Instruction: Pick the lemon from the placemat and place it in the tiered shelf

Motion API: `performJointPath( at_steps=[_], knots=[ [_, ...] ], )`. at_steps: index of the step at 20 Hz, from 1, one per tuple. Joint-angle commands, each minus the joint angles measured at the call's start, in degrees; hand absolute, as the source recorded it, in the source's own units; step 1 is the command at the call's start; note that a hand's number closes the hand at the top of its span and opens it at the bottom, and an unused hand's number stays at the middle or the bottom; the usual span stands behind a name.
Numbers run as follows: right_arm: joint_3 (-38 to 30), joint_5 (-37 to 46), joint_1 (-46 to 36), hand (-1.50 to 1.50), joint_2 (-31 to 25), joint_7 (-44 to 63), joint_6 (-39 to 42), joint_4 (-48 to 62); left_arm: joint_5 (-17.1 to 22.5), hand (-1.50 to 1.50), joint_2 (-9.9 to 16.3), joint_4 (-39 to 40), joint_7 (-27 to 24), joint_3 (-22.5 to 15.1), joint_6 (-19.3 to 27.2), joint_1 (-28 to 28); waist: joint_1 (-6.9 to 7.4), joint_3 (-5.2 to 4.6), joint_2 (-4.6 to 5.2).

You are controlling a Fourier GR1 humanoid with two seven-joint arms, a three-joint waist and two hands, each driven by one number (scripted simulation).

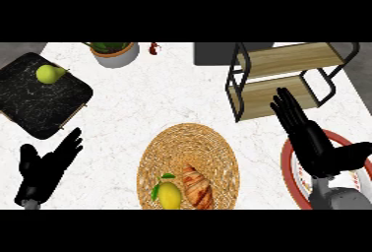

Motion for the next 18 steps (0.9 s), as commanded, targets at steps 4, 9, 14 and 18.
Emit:
performJointPath(
  at_steps=[4,9,14,18],
  knots=[
    [3.3,11.4,-6.8,1.5,-3.4,-5.7,0.2,-5.2,-0.6,0.0,-4.1,-0.3,2.4,1.7,5.7,-1.9,-0.02,-0.55,2.15],
    [7.5,29.1,-7.7,1.5,-8.5,6.4,-7.3,3.1,0.2,0.0,-9.0,1.5,3.6,0.2,7.6,-3.6,0.07,-0.69,2.63],
    [10.1,27.7,-10.2,-1.5,-1.6,-2.1,-1.6,8.0,-2.2,0.0,-11.9,7.1,3.2,1.6,6.5,-8.4,-0.07,-0.53,2.44],
    [11.9,23.8,-4.4,-1.5,-8.1,1.5,8.3,-5.7,-1.0,0.0,-9.2,4.1,5.3,3.9,5.7,-6.1,-0.66,-0.55,2.15]
  ],
)
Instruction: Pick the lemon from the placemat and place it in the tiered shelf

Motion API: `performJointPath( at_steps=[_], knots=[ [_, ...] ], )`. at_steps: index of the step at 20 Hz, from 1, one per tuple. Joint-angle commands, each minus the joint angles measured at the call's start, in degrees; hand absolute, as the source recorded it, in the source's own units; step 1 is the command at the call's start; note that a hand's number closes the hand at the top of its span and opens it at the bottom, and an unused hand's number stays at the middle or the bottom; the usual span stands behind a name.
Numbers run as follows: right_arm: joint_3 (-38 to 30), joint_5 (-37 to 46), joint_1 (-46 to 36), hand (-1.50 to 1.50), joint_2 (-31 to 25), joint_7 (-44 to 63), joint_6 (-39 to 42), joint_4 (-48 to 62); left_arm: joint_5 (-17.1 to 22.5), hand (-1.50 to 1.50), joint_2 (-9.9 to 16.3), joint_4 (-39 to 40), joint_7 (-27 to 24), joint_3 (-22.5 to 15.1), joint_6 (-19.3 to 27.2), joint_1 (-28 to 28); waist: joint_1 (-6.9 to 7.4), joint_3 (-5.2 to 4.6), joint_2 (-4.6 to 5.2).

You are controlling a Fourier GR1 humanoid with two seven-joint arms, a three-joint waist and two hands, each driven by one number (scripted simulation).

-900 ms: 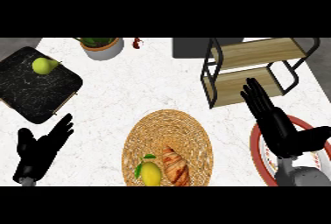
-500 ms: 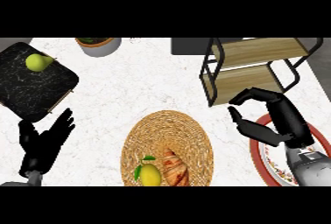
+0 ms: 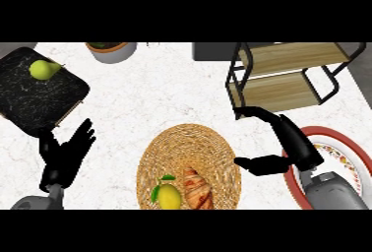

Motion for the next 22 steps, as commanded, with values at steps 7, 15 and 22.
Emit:
performJointPath(
  at_steps=[7,15,22],
  knots=[
    [9.4,-0.9,1.3,-1.5,-3.1,23.4,13.0,-23.7,-1.0,0.0,0.1,-0.7,1.7,1.4,-0.4,0.9,-0.24,-0.16,-0.26],
    [22.2,12.9,-9.5,-1.5,10.5,50.0,10.3,-24.0,-2.8,0.0,-2.7,1.6,0.4,1.3,-0.2,-0.6,0.16,-0.17,-0.06],
    [27.1,24.3,-15.2,-1.5,20.5,59.3,10.0,-13.4,-2.5,0.0,-2.2,3.1,-1.3,3.3,-3.4,-0.6,0.14,-0.14,0.09]
  ],
)
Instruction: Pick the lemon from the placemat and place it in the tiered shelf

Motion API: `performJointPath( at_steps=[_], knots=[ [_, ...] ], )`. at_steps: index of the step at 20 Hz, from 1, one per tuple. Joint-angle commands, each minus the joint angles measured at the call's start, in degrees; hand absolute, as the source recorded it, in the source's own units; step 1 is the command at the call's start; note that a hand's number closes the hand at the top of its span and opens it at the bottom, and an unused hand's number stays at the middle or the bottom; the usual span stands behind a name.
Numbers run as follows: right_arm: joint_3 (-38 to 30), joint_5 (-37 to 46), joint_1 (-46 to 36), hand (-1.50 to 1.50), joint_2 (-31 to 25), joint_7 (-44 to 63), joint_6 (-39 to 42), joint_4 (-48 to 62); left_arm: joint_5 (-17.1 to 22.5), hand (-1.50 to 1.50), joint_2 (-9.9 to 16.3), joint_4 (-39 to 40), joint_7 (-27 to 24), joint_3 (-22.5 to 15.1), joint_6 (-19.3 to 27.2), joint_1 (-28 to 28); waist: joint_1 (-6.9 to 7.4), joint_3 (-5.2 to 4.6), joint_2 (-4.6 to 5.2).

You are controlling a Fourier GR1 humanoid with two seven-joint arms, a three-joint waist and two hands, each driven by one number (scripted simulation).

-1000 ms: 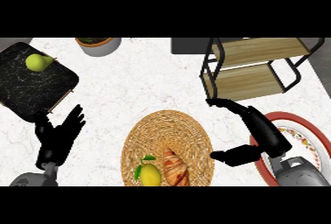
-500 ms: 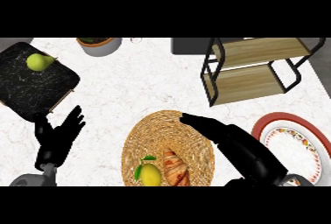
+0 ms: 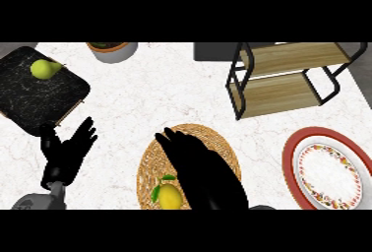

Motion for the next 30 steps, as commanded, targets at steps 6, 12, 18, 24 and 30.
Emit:
performJointPath(
  at_steps=[6,12,18,24,30],
  knots=[
    [7.9,3.4,-4.4,-1.5,5.2,11.9,-2.2,9.6,-0.3,0.0,-0.4,-1.4,0.9,1.5,-0.9,0.9,0.19,0.02,0.08],
    [8.7,2.3,-5.9,-1.5,5.2,11.5,-0.6,14.4,-0.8,0.0,0.3,-2.0,0.9,2.3,-3.2,1.9,0.2,0.04,0.09],
    [13.4,7.6,-3.9,-1.5,5.2,15.2,-4.2,14.4,-3.0,0.0,-2.7,0.1,0.4,2.3,-0.9,-0.6,-0.18,0.04,0.08],
    [17.1,7.2,-6.4,-1.5,5.2,17.4,-8.3,17.2,-3.9,0.0,-3.1,-0.6,2.7,2.4,-1.3,-1.5,0.36,0.04,0.11],
    [15.0,9.1,-4.3,-1.5,5.2,11.4,-7.9,22.9,-5.0,0.0,-4.1,-2.1,1.0,2.7,-2.1,2.7,0.28,0.05,0.15]
  ],
)
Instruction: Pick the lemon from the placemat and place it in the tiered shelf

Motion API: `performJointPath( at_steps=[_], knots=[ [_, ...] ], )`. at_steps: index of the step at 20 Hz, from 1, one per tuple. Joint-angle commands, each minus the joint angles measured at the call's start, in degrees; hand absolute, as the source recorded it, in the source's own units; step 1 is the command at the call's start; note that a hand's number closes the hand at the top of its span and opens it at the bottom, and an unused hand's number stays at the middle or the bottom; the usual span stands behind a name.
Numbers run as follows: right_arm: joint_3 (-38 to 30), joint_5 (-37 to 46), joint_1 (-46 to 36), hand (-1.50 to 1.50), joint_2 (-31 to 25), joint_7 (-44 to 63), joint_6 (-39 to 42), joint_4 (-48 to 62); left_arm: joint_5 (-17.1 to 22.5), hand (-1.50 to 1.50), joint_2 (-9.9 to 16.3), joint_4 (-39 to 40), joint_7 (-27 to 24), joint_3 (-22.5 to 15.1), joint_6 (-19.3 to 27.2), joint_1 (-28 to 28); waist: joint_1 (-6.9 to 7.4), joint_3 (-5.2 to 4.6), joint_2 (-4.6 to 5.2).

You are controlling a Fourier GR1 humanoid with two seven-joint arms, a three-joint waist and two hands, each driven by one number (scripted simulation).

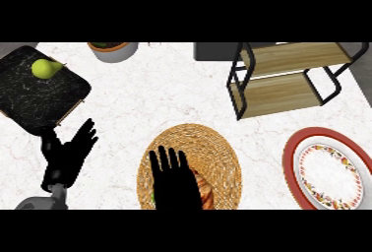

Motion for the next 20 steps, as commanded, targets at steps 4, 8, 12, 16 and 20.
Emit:
performJointPath(
  at_steps=[4,8,12,16,20],
  knots=[
    [0.6,1.7,-2.1,-1.5,0.7,3.7,-4.9,8.2,-1.2,0.0,-1.0,1.1,1.0,0.9,0.1,-2.0,0.12,-0.02,0.1],
    [2.8,2.7,-3.0,-1.5,0.7,2.9,-8.5,12.3,-0.9,0.0,-0.6,1.1,-0.3,2.0,-1.9,-1.4,0.32,-0.02,0.12],
    [3.3,5.1,0.4,-1.5,0.7,-1.7,-10.3,14.4,-2.1,0.0,-2.4,-1.5,0.7,1.3,-1.1,1.6,0.16,0.0,0.07],
    [2.2,3.8,-0.5,-1.5,0.7,-3.2,-11.9,14.2,-2.6,0.0,-1.1,1.1,2.3,3.2,-2.8,-2.3,0.08,0.0,0.11],
    [3.1,3.1,-1.4,-1.5,0.7,-6.0,-15.5,17.9,-4.1,0.0,-3.1,2.9,-2.4,3.6,-3.0,-0.1,0.1,-0.01,0.12]
  ],
)
